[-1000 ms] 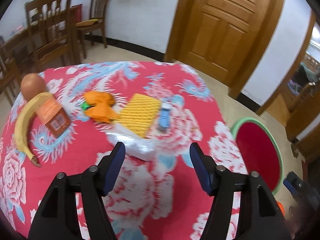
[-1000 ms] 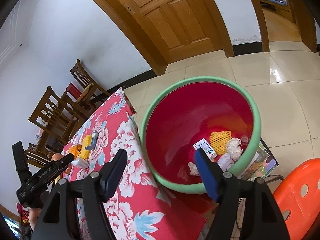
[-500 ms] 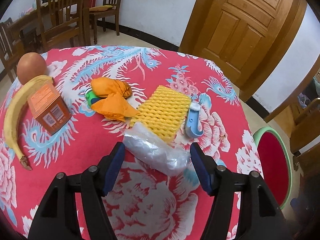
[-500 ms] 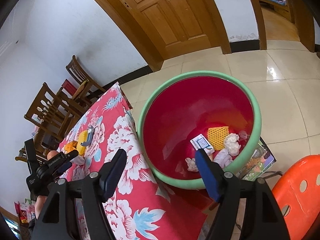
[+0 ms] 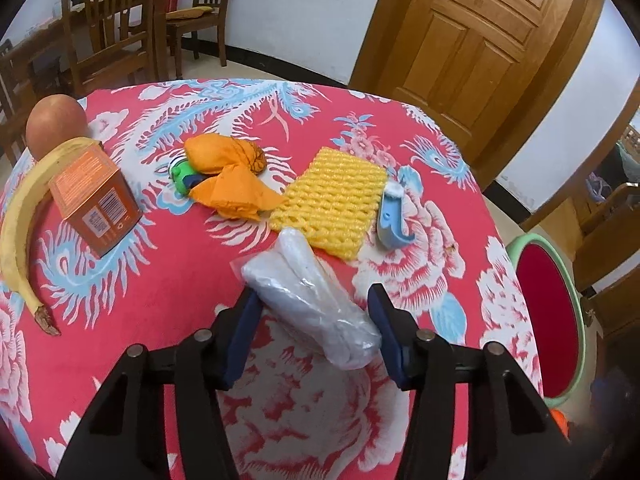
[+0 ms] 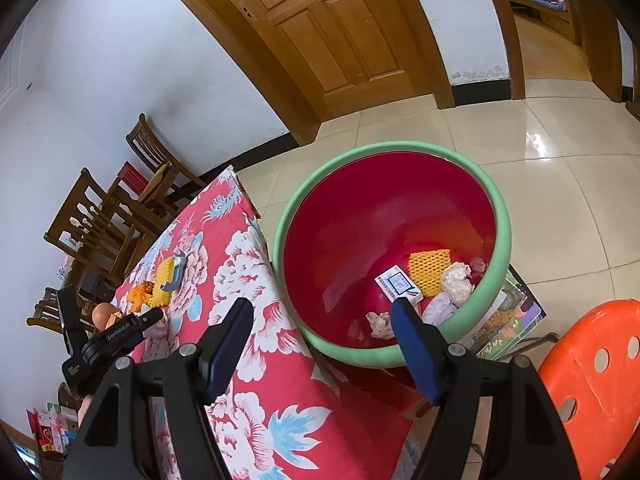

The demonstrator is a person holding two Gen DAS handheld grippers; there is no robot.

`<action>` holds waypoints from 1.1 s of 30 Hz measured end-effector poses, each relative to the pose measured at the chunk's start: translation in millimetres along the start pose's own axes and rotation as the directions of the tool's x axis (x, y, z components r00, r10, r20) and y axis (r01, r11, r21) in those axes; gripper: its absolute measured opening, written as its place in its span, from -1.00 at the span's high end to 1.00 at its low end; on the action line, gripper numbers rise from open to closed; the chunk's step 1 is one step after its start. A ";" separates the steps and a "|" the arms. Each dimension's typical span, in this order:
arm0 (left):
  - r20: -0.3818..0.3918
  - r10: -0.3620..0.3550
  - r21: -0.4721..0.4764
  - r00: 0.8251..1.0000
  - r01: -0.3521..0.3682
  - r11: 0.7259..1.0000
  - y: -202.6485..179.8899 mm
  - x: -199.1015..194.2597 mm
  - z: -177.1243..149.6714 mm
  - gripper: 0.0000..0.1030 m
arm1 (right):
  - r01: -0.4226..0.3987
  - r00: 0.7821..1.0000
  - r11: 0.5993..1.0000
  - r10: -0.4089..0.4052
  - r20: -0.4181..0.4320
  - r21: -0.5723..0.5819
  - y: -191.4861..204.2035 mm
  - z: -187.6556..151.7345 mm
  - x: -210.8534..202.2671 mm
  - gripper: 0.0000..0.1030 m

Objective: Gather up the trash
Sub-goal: 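Move the left tool back to the table and grasp the clear plastic bag, then move the right tool from the bin to the blue plastic clip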

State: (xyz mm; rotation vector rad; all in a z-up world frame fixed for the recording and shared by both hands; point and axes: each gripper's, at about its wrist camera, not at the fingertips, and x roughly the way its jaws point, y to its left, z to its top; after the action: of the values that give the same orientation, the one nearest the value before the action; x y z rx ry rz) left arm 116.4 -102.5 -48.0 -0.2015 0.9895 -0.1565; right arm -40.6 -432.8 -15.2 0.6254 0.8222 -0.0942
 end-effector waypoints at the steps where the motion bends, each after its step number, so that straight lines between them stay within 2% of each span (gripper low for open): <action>1: 0.001 -0.007 0.004 1.000 0.007 1.000 1.5 -3.6 -2.2 -0.07 | -0.001 1.000 1.000 0.001 0.001 -0.003 2.0 -0.3 -0.9 -0.43; 11: 0.069 -0.045 0.052 0.997 0.041 0.998 16.0 -51.0 -6.6 -0.07 | -0.028 1.000 0.999 0.028 -0.007 -0.044 33.2 -6.5 4.1 -0.43; 17: 0.114 -0.036 0.066 0.993 0.029 0.997 31.4 -70.1 -1.9 -0.07 | -0.042 0.999 0.996 0.040 -0.027 -0.076 56.7 -11.7 12.3 -0.43; 33: 0.164 0.006 0.006 0.986 -0.007 1.000 84.8 -81.1 8.1 -0.07 | -0.083 0.993 0.981 0.066 -0.100 -0.176 132.6 -16.1 56.8 -0.43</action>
State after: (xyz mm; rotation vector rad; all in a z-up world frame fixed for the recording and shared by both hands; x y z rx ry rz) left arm 82.7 -1.5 1.8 -0.2024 0.8254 -0.1351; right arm 29.4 -306.6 0.4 0.4920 0.8855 0.0780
